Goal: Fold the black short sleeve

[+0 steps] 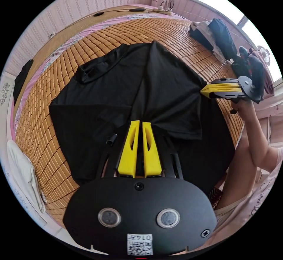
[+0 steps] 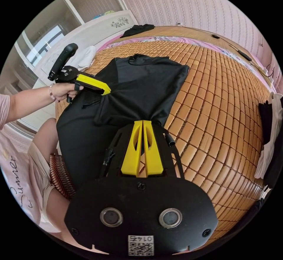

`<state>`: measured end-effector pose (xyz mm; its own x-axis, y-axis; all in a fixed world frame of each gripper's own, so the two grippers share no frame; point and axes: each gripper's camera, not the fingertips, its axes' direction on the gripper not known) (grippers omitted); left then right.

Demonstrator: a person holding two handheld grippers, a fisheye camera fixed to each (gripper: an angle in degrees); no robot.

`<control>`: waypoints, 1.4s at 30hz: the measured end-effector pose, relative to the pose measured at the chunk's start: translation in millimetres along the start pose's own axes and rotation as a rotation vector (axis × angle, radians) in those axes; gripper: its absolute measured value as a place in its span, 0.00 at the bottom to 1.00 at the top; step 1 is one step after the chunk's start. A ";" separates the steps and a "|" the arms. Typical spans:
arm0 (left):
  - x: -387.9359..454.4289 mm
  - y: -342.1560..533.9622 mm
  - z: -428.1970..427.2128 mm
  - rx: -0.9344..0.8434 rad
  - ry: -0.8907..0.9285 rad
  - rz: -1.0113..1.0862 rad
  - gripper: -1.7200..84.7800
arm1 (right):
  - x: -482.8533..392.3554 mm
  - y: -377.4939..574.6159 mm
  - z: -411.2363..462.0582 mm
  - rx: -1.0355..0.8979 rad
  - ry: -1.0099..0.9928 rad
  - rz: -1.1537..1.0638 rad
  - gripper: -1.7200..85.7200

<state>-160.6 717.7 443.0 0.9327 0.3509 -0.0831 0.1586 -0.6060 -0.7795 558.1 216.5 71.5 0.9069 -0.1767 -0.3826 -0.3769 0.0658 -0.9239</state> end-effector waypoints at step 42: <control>-235.3 163.5 -91.8 0.336 0.064 -0.363 0.11 | 29.2 -120.2 20.0 0.148 0.251 0.082 0.14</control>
<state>-324.4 470.6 392.1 0.8564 0.4459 0.2603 0.3729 -0.1855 -0.9091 633.7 223.1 171.3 0.7925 -0.4008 -0.4597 -0.3990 0.2293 -0.8878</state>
